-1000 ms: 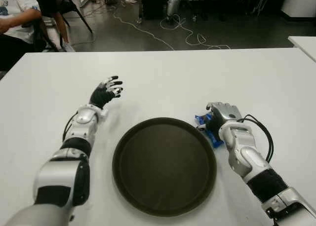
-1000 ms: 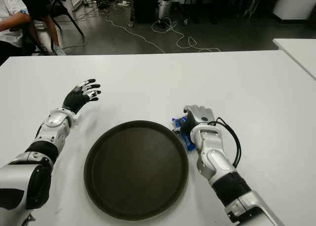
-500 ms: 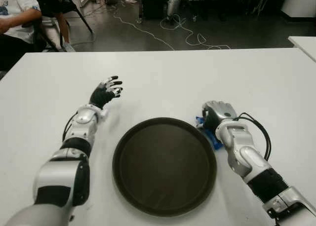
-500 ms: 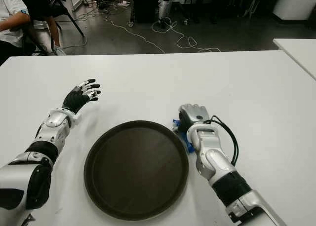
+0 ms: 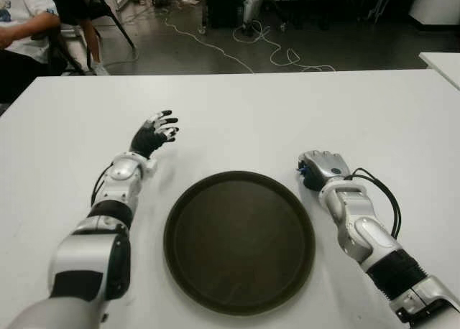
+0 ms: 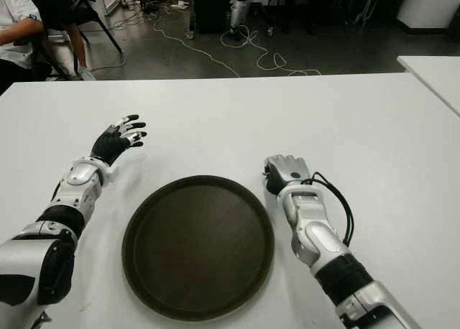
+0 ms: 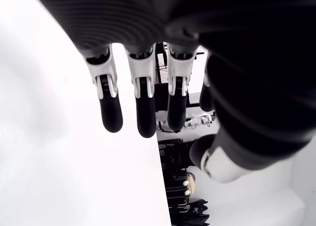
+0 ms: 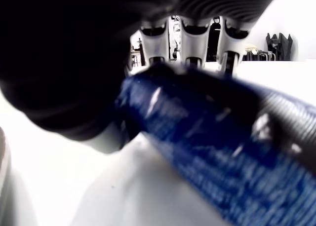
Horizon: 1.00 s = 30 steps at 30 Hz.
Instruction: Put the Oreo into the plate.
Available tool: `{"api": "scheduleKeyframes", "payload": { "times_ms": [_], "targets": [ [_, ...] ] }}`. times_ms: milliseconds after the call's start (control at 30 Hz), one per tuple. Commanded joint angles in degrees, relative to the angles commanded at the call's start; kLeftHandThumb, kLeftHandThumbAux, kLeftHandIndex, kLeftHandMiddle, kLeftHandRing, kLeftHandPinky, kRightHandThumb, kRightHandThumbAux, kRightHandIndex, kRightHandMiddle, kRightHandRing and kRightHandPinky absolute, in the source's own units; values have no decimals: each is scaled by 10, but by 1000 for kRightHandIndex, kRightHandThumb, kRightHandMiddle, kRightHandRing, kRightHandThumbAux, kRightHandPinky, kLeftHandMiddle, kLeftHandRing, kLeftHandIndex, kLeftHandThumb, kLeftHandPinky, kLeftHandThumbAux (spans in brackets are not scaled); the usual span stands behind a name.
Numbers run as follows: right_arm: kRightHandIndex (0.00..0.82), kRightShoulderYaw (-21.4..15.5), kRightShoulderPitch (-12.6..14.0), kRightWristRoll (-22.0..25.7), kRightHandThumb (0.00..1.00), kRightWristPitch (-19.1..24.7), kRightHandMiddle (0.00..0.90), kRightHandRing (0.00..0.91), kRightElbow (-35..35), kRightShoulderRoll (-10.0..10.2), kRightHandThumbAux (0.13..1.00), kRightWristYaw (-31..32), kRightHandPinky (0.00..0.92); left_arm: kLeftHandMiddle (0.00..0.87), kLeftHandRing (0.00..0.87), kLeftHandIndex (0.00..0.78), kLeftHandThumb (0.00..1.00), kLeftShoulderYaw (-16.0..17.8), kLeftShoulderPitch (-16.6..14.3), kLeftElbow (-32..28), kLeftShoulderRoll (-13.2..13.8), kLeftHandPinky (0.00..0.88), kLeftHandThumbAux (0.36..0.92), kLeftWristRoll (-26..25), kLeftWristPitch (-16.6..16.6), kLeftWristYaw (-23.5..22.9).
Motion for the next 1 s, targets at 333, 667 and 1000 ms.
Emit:
{"api": "scheduleKeyframes", "payload": {
  "times_ms": [333, 667, 1000],
  "targets": [
    [417, -7, -1, 5, 692, 6, 477, 465, 3, 3, 737, -5, 520, 209, 209, 150, 36, 0, -1, 1, 0, 225, 743, 1, 2, 1],
    [415, -13, -1, 5, 692, 11, 446, 445, 2, 9, 738, -6, 520, 205, 209, 139, 16, -1, -1, 2, 0, 232, 750, 2, 1, 3],
    [415, -15, -1, 4, 692, 13, 414, 434, 1, 10, 739, -3, 520, 202, 211, 142, 28, 0, -2, 2, 0, 238, 733, 0, 6, 0]
  ]
}}
